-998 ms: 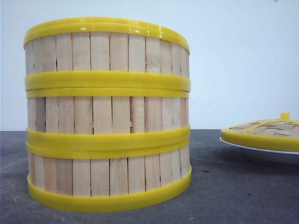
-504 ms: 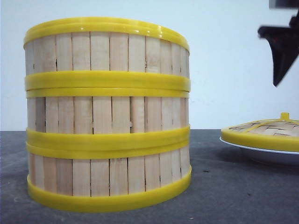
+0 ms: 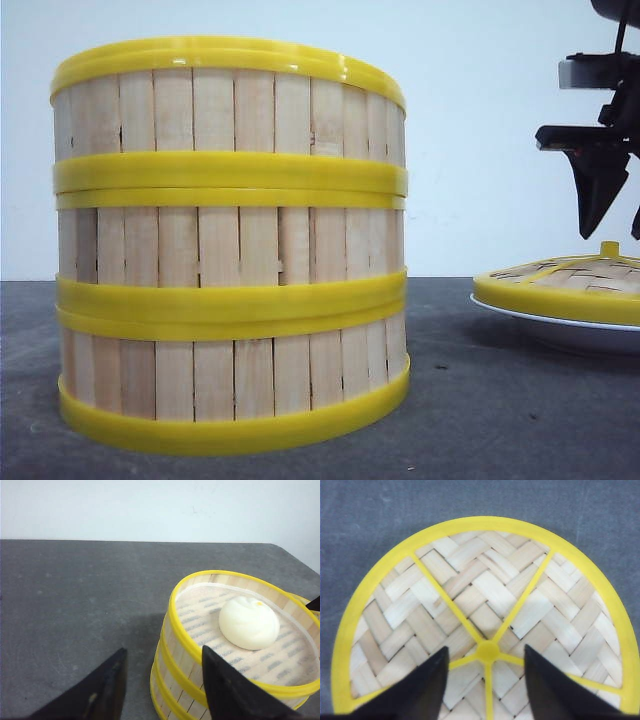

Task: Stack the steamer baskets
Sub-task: 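Reach the right gripper to the woven lid on the plate and grasp it, then lift the lid off the plate with the right gripper toward the stack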

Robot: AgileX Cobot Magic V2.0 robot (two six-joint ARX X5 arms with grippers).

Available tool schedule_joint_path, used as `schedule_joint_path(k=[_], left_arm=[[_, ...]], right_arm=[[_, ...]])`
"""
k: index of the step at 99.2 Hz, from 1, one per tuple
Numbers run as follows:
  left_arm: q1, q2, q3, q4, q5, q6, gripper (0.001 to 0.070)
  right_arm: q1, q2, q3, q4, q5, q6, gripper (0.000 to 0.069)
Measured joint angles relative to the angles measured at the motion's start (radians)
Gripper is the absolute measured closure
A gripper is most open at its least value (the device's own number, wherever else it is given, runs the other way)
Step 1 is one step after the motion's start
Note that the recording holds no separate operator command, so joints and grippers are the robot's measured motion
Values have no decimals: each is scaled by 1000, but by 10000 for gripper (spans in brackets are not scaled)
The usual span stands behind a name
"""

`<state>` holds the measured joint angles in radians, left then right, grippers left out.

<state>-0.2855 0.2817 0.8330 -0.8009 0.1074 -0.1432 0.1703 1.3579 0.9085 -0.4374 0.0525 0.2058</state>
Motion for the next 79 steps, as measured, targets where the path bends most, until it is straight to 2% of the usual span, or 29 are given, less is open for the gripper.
schedule_joint_path(k=[10, 31, 51, 79], left_arm=[[0, 0, 0, -4, 0, -1, 434], [0, 0, 0, -4, 3, -3, 434], [0, 0, 0, -3, 3, -3, 434], [0, 0, 0, -3, 3, -4, 434]], right_arm=[[-5, 22, 0, 23, 0, 0, 481], [-7, 64, 0, 39, 0, 0, 500], [-7, 64, 2, 42, 1, 0, 617], [-8, 64, 2, 42, 1, 0, 631]])
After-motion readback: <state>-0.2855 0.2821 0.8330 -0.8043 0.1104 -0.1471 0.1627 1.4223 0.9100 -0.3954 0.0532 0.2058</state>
